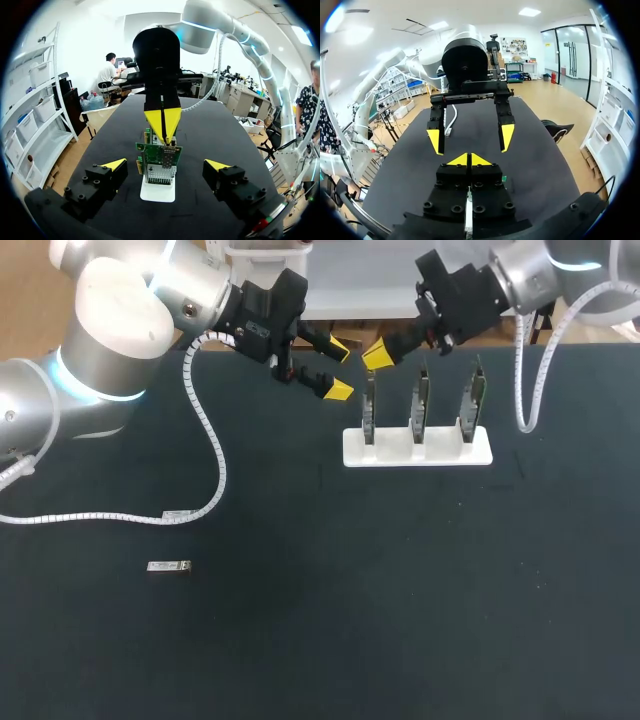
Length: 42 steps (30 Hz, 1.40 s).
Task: Pick up the optical module with the left hand, and insert it into the network port with the right hand.
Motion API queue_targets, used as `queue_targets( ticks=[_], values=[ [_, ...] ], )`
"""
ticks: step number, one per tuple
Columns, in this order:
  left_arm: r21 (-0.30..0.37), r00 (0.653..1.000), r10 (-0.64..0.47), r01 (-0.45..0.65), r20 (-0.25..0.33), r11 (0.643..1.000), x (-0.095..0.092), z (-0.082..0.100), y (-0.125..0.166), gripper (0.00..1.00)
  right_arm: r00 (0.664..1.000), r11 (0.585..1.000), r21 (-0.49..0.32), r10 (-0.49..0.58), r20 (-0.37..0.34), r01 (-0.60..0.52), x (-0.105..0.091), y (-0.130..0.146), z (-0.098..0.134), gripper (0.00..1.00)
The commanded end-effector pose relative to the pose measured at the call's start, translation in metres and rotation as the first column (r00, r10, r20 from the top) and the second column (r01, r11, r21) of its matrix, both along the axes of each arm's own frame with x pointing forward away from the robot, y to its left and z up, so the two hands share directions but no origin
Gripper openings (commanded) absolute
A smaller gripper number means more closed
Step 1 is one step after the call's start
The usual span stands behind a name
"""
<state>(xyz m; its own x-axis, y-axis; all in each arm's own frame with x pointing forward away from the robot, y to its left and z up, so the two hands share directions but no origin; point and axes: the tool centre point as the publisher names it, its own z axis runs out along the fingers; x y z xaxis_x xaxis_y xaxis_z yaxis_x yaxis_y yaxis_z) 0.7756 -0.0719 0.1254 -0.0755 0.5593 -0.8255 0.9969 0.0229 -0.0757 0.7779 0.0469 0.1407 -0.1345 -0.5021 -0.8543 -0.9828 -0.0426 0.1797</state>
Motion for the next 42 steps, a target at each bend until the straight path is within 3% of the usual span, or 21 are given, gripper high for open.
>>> queue_targets(
  ticks=[1,9,13,21,32,42],
  values=[
    [0.005,1.0,-0.001,0.001,-0.003,1.0,0.001,0.001,0.0,1.0,1.0,1.0,0.016,0.001,0.004,-0.001,0.002,0.0,-0.003,0.0],
    [0.005,1.0,-0.001,0.001,-0.003,1.0,0.001,0.001,0.0,1.0,0.998,0.999,0.05,-0.016,0.063,0.013,0.008,-0.002,0.018,0.0],
    [0.005,1.0,-0.001,0.001,-0.003,1.0,0.001,0.001,0.0,1.0,0.996,0.993,0.106,-0.054,0.069,0.046,0.015,-0.005,0.036,0.0],
    [0.005,1.0,-0.001,0.001,-0.003,1.0,0.001,0.001,0.0,1.0,0.996,0.99,0.139,-0.036,0.085,0.024,0.015,-0.034,0.057,0.0],
    [0.005,1.0,-0.001,0.001,-0.003,1.0,0.001,0.001,0.0,1.0,0.996,0.997,0.069,0.032,0.083,-0.038,0.002,-0.084,0.057,0.0],
    [0.005,1.0,-0.001,0.001,-0.003,1.0,0.001,0.001,0.0,1.0,0.995,0.998,0.004,0.055,0.082,-0.056,-0.008,-0.102,0.042,0.0]
  ],
)
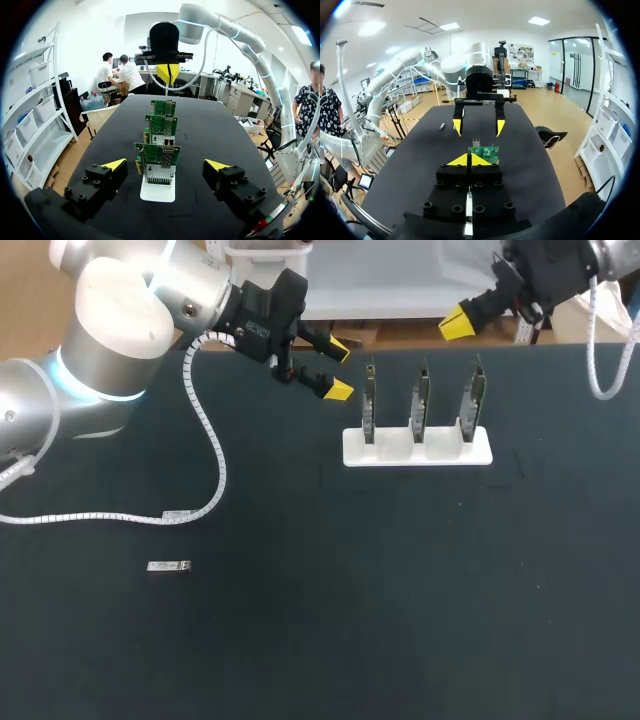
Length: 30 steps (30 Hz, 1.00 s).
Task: Pick up the optical module with the left hand, and insert it into the network port with the right hand.
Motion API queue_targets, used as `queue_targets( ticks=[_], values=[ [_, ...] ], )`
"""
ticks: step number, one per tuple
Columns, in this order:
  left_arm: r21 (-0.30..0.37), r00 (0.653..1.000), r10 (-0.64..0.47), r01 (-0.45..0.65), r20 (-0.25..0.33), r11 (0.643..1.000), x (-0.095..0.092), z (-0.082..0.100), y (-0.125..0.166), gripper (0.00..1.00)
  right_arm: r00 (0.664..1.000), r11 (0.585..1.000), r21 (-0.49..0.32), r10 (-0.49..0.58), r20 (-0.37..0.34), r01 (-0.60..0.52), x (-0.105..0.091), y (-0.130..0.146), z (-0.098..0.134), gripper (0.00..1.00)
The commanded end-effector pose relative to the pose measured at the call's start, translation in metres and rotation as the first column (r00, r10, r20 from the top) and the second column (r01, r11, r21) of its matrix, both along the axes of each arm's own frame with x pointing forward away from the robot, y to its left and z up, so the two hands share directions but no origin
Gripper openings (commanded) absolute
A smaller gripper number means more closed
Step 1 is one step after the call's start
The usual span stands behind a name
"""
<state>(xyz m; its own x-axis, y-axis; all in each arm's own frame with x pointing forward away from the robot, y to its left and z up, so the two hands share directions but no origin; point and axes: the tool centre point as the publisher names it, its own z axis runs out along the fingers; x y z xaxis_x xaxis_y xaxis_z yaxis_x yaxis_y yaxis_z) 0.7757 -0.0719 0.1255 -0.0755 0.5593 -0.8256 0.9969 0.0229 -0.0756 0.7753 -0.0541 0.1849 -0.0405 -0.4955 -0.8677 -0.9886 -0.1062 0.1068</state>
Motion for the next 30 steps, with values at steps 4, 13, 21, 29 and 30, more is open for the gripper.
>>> queue_targets(
  ticks=[4,13,21,29,30],
  values=[
    [0.005,1.0,-0.001,0.001,-0.003,1.0,0.001,0.001,0.0,1.0,1.0,0.999,-0.015,-0.03,0.007,0.03,-0.007,-0.005,-0.007,0.0],
    [0.005,1.0,-0.001,0.001,-0.003,1.0,0.001,0.001,0.0,1.0,1.0,0.999,-0.033,-0.023,0.009,0.023,-0.013,-0.008,-0.016,0.0],
    [0.005,1.0,-0.001,0.001,-0.003,1.0,0.001,0.001,0.0,1.0,0.999,0.998,-0.049,-0.039,0.032,0.041,-0.012,-0.009,-0.019,0.0],
    [0.005,1.0,-0.001,0.001,-0.003,1.0,0.001,0.001,0.0,1.0,0.997,0.997,-0.045,-0.065,0.035,0.067,-0.011,-0.009,-0.021,0.0],
    [0.005,1.0,-0.001,0.001,-0.003,1.0,0.001,0.001,0.0,1.0,0.997,0.997,-0.043,-0.067,0.034,0.068,-0.011,-0.008,-0.021,0.0]
  ],
)
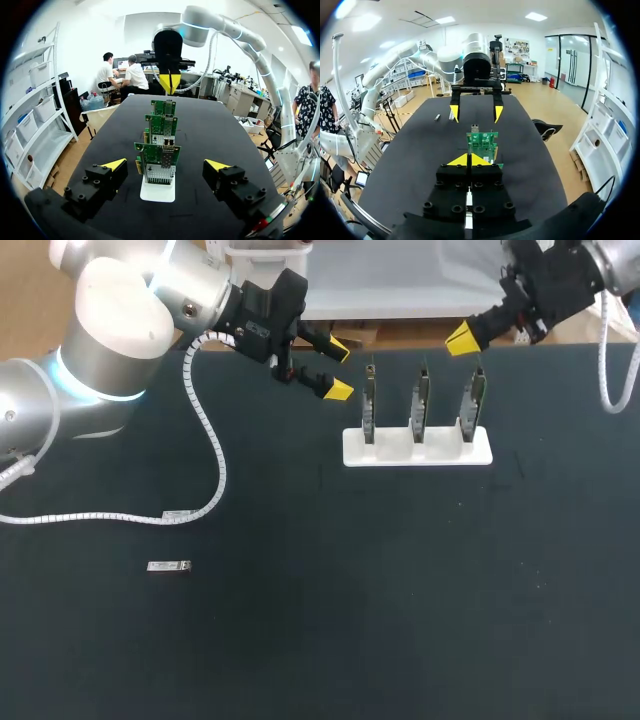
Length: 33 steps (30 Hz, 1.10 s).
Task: Pick up the optical module with the left hand, and insert it into the network port with the right hand.
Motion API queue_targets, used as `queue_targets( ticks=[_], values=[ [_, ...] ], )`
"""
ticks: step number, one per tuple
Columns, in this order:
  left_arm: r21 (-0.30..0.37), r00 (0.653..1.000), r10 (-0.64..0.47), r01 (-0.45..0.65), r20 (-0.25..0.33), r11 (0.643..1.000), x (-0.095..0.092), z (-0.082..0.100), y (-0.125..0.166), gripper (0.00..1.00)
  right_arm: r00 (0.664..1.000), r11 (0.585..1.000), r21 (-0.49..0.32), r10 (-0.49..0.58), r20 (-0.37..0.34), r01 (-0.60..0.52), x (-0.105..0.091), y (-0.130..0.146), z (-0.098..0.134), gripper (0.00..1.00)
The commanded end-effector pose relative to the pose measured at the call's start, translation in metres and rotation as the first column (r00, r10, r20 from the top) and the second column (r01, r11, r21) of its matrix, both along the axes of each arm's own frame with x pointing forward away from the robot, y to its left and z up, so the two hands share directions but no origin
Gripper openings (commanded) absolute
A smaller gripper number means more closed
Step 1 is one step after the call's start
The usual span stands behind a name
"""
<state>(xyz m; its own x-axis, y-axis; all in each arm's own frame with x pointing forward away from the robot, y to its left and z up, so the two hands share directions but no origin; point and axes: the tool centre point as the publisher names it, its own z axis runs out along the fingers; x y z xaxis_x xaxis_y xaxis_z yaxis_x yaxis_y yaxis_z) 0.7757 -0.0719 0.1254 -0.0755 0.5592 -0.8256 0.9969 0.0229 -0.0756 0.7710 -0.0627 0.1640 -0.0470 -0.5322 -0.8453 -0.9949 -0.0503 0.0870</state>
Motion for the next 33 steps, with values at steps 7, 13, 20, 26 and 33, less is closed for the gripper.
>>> queue_targets(
  ticks=[7,13,20,26,33],
  values=[
    [0.005,1.0,-0.001,0.001,-0.003,1.0,0.001,0.001,0.0,1.0,1.0,1.0,0.004,-0.025,0.007,0.025,-0.009,0.002,-0.001,1.0],
    [0.005,1.0,-0.001,0.001,-0.003,1.0,0.001,0.001,0.0,1.0,1.0,1.0,0.004,-0.025,0.007,0.025,-0.009,0.002,-0.001,1.0],
    [0.005,1.0,-0.001,0.001,-0.003,1.0,0.001,0.001,0.0,1.0,1.0,1.0,0.004,-0.025,0.007,0.025,-0.009,0.002,-0.001,1.0],
    [0.005,1.0,-0.001,0.001,-0.003,1.0,0.001,0.001,0.0,1.0,1.0,1.0,0.004,-0.025,0.007,0.025,-0.009,0.002,-0.001,1.0],
    [0.068,0.997,-0.017,0.012,0.078,0.998,0.009,0.014,0.01,1.0,1.0,1.0,0.004,-0.025,0.007,0.025,-0.009,0.002,-0.001,1.0]
  ],
)
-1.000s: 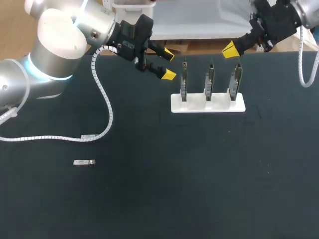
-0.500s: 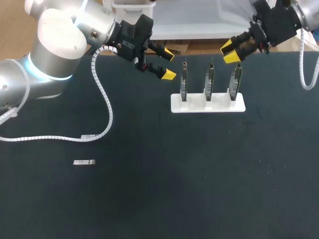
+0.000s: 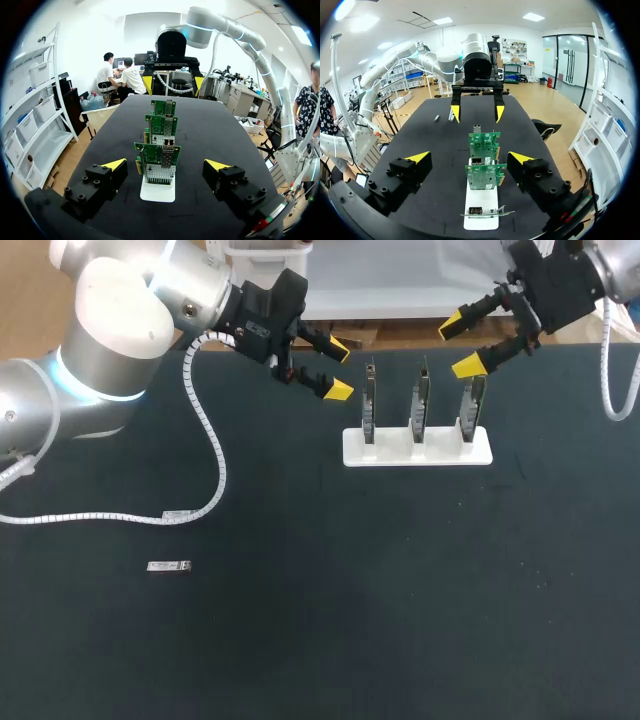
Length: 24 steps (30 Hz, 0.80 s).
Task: Pick up the optical module with the left hand, and insert it into the network port with the right hand.
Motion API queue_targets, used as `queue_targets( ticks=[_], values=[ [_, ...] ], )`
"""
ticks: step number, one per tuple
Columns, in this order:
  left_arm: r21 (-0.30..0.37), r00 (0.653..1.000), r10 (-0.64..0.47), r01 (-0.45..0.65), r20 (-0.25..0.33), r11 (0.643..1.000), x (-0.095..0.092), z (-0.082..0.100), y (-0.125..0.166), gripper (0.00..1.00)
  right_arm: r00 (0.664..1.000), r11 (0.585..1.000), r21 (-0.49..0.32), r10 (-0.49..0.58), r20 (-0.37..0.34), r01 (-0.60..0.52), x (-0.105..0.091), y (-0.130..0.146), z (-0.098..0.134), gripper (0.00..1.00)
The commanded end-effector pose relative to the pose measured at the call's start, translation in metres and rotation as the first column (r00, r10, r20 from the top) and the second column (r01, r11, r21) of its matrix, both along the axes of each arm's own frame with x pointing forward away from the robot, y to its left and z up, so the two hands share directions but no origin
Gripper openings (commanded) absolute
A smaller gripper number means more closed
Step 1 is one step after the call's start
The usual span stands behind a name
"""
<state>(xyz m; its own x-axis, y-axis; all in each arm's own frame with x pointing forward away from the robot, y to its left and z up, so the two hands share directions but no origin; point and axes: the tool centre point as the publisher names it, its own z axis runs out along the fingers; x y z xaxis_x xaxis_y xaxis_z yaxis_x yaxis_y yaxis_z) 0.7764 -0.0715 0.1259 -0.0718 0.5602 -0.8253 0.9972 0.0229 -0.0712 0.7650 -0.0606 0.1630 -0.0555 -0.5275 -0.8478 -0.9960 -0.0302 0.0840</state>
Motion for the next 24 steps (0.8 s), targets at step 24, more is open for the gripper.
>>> queue_targets(
  ticks=[24],
  values=[
    [0.44,0.993,0.0,-0.053,0.119,0.896,-0.064,0.052,0.195,1.0,1.0,1.0,-0.001,-0.004,0.004,0.004,-0.003,0.0,0.0,1.0]
  ],
)
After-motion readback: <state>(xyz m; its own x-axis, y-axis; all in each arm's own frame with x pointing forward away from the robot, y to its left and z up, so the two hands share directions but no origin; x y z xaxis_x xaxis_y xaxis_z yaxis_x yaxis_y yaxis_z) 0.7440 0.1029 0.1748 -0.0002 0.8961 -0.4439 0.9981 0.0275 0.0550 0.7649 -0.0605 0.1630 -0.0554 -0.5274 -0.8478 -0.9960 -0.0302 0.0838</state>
